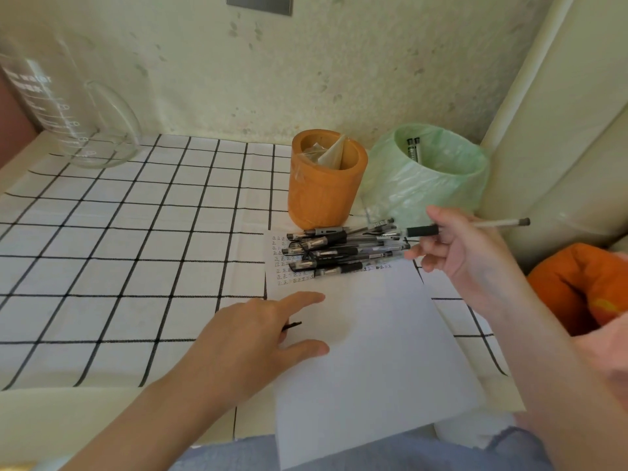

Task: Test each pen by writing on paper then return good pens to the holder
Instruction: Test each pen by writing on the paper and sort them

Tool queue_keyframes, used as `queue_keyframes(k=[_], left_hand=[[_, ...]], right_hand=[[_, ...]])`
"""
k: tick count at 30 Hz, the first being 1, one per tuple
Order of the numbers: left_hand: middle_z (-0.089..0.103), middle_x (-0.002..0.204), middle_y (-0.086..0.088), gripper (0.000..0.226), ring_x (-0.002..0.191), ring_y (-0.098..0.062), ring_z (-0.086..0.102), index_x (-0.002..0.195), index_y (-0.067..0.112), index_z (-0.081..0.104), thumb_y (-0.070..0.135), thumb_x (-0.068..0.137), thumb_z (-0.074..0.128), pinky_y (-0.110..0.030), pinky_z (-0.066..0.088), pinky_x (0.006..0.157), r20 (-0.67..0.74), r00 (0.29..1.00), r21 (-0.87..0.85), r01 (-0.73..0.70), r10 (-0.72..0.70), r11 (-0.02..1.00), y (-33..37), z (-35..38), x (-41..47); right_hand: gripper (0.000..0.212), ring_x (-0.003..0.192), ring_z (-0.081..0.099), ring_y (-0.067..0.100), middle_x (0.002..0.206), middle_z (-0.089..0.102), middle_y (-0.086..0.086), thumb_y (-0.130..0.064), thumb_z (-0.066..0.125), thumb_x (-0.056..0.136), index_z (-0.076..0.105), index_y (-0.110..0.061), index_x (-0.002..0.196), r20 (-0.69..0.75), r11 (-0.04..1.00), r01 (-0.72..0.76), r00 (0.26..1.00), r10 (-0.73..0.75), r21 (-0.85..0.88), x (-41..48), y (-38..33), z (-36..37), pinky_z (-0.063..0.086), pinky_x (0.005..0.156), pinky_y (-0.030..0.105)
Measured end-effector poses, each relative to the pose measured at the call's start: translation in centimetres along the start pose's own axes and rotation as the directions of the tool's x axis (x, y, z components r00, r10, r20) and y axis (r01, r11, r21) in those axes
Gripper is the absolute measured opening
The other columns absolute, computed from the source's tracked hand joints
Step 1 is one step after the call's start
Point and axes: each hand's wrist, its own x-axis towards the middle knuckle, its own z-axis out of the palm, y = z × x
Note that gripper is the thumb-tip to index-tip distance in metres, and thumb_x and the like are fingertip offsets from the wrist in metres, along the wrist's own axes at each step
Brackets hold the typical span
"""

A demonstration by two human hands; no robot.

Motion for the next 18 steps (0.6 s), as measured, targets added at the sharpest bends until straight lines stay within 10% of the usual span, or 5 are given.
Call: queue_keyframes(k=[4,9,18], left_hand=[[0.046,0.067,0.011,0.062,0.072,-0.003,0.05,0.133,0.057,0.021,0.069,0.077,0.044,-0.019,0.044,0.071,0.014,1.0,0.044,0.001,-0.002,0.999,0.0,0.2,-0.1],[0.056,0.085,0.015,0.066,0.087,-0.006,0.055,0.136,0.056,0.016,0.07,0.077,0.043,-0.021,0.044,0.074,0.02,1.0,0.085,-0.016,0.014,0.996,-0.2,0.7,0.0],[0.062,0.098,0.012,0.066,0.096,-0.008,0.057,0.137,0.054,0.013,0.071,0.079,0.04,-0.024,0.047,0.081,-0.007,0.999,0.105,-0.032,0.033,0.994,-0.4,1.1,-0.1]], right_hand=[[0.025,0.067,0.07,0.022,0.072,0.072,0.012,-0.026,0.047,0.096,0.065,-0.009,0.094,0.023,0.996,-0.056,0.998,0.058,-0.073,0.4,1.2,-0.3,0.037,0.039,0.02],[0.035,0.035,0.04,0.012,0.043,0.047,0.0,-0.027,0.073,0.08,0.048,-0.01,0.063,-0.182,0.986,-0.018,0.983,-0.013,-0.168,1.0,3.3,0.1,0.027,0.033,0.016],[0.048,0.045,0.025,0.017,0.047,0.034,0.008,-0.014,0.068,0.082,0.034,-0.014,0.048,-0.336,0.936,0.118,0.912,-0.234,-0.331,2.1,5.8,0.1,0.023,0.045,0.024]])
